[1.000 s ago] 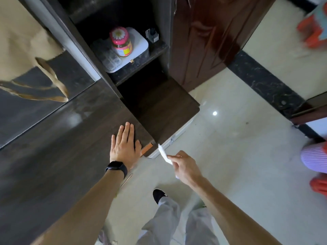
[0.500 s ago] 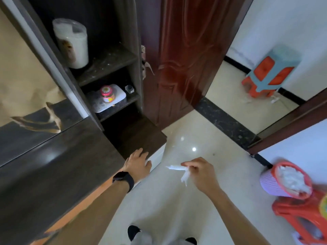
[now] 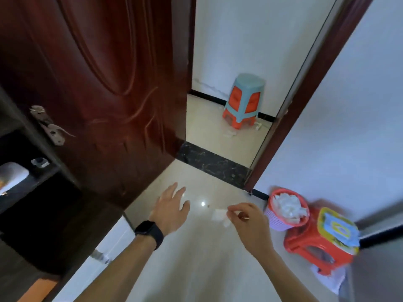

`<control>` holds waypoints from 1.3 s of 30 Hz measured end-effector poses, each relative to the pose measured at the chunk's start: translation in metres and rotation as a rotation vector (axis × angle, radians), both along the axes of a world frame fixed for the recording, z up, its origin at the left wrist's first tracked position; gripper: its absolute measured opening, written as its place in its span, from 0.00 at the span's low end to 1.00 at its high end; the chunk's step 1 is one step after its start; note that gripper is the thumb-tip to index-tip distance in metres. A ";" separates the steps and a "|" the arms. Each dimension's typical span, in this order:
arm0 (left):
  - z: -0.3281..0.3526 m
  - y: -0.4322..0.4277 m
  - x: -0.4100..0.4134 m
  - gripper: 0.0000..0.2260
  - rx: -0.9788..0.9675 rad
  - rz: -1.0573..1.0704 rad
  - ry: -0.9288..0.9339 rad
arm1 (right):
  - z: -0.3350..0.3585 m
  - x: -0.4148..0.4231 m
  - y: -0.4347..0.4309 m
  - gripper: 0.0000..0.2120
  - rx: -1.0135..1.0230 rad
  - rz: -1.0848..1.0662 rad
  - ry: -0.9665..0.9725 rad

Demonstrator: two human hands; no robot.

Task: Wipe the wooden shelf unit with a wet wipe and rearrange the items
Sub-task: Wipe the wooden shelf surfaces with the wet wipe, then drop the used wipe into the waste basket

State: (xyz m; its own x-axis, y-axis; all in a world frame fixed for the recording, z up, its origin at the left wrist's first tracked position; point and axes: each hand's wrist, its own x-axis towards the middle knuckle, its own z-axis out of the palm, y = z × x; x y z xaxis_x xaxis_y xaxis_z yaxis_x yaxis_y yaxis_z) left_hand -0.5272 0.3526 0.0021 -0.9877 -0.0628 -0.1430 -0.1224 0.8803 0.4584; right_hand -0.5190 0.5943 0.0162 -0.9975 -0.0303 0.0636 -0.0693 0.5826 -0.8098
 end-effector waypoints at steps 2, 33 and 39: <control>0.000 0.029 -0.028 0.25 -0.051 -0.083 -0.010 | -0.003 -0.014 0.037 0.12 0.004 -0.055 0.045; 0.004 0.544 -0.532 0.35 -0.372 -0.893 0.622 | -0.110 -0.314 0.448 0.16 0.121 -0.800 -0.016; 0.001 0.607 -0.604 0.39 -0.476 -0.685 0.638 | -0.198 -0.384 0.506 0.18 0.121 -0.604 -0.284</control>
